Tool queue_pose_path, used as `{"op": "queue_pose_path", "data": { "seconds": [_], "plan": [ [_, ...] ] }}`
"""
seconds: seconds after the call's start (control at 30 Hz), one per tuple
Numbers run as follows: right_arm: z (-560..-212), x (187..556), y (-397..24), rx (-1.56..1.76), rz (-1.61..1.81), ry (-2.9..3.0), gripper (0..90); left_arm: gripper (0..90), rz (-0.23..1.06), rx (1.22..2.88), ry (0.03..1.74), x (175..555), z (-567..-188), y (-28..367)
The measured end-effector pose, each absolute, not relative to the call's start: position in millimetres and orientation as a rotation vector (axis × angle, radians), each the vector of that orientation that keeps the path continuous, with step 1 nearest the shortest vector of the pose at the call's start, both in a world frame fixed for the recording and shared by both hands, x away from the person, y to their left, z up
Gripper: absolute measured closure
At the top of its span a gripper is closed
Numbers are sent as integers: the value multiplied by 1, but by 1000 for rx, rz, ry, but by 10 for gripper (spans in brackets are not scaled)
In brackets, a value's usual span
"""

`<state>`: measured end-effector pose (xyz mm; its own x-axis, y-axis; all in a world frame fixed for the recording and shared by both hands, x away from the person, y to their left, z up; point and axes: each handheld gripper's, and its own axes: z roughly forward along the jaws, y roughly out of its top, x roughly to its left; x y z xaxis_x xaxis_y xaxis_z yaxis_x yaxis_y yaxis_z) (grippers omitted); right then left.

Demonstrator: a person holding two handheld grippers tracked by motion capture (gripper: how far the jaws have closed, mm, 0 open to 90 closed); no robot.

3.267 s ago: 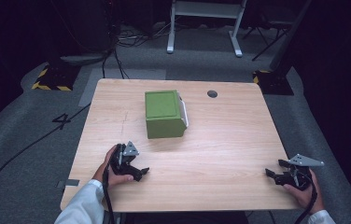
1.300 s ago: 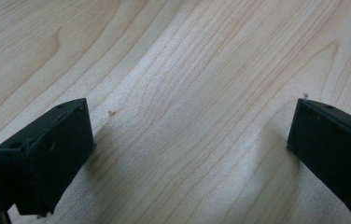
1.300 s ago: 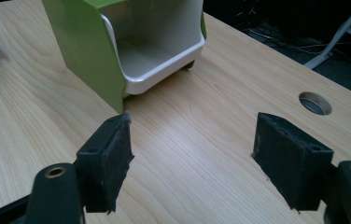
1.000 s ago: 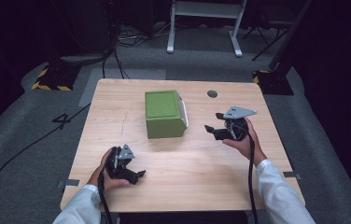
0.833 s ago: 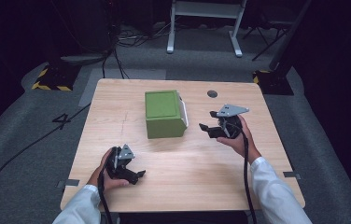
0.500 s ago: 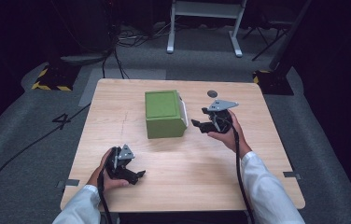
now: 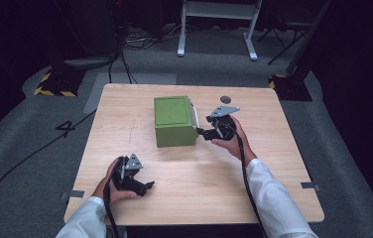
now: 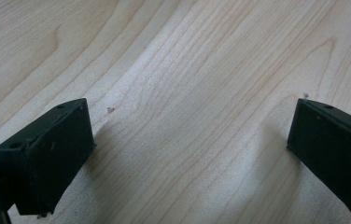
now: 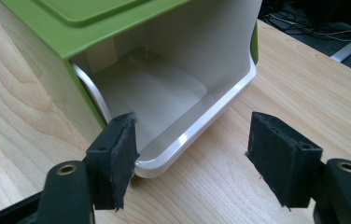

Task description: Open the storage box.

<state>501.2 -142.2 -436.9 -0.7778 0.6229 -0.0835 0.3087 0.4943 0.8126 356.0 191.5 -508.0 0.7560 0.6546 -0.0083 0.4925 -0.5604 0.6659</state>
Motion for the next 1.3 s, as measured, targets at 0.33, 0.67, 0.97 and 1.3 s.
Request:
{"op": "queue_pose_path", "data": {
  "seconds": [0.33, 0.67, 0.97, 1.3],
  "plan": [
    [-447, 511, -143, 828, 1165, 2368, 350, 5, 316, 2279, 859, 355, -508, 192],
    [-454, 516, -134, 846, 1151, 2380, 377, 5, 317, 2278, 860, 355, -508, 192],
    [-456, 517, -144, 881, 1170, 2382, 379, 5, 317, 2281, 855, 355, -508, 193],
    [-463, 519, -161, 930, 1132, 2380, 420, 5, 317, 2281, 855, 355, -508, 193]
  ]
}}
